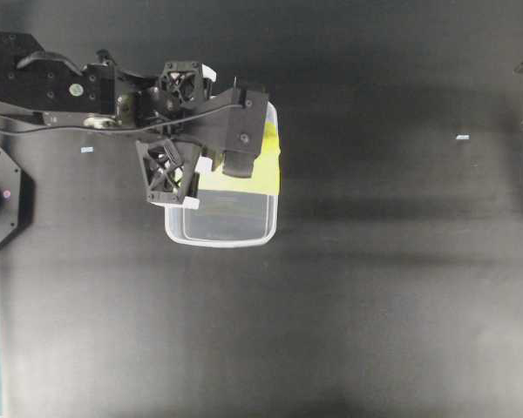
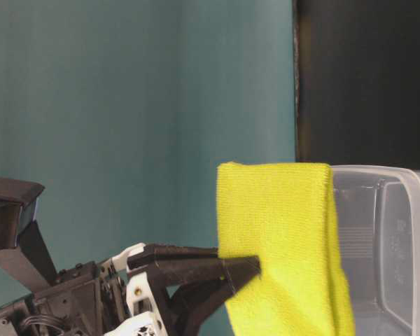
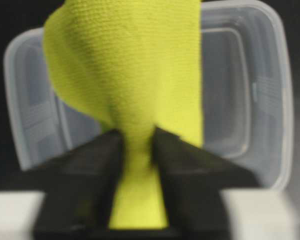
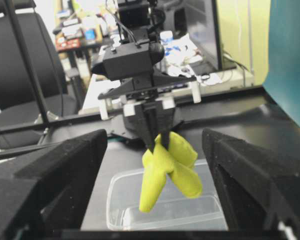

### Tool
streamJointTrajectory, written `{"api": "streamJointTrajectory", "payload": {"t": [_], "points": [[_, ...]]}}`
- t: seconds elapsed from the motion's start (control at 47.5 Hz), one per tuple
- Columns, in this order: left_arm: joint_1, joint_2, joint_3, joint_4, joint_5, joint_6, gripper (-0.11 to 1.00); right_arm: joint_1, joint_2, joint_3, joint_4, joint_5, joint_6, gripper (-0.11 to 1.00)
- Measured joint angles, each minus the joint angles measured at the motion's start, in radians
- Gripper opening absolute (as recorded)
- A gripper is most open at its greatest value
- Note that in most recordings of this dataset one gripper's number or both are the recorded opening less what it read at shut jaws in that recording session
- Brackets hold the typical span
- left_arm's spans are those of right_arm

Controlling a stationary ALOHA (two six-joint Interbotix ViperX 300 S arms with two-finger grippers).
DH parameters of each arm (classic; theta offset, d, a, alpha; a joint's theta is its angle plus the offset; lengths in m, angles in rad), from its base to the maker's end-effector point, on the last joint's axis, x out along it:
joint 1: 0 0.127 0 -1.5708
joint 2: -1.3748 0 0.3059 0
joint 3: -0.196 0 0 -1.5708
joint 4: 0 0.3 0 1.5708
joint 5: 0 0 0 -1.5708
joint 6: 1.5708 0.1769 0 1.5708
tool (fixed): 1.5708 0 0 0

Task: Place the yellow towel into the container with the left arm.

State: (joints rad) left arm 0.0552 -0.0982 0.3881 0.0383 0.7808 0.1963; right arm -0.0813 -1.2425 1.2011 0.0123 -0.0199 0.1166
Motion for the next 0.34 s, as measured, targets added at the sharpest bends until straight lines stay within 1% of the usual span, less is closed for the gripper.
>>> {"api": "streamJointTrajectory", "payload": {"t": [0.042,0.105,0.169,0.19,0.211,0.253,0.337], "points": [[0.002,0.0,0.005,0.002,0.0,-0.002,0.47,0.0,0.0,0.002,0.0,0.008,0.002,0.74],[0.002,0.002,0.006,0.002,-0.002,-0.006,0.66,0.002,0.0,0.002,0.0,0.021,0.002,0.74],[0.002,0.003,0.006,0.002,-0.002,-0.017,0.81,0.002,0.0,0.002,0.0,0.031,0.002,0.74],[0.002,0.002,0.006,0.002,0.0,-0.026,0.85,0.002,0.0,0.002,0.0,0.032,0.002,0.74],[0.002,0.003,0.003,0.0,-0.002,-0.037,0.88,0.0,0.0,0.002,0.0,0.034,0.002,0.74],[0.002,0.002,0.002,0.0,-0.002,-0.057,0.91,0.0,0.002,0.002,0.0,0.037,0.002,0.74],[0.002,-0.014,-0.002,0.002,0.0,-0.107,0.88,0.0,0.0,0.002,0.0,0.037,0.002,0.74]]}}
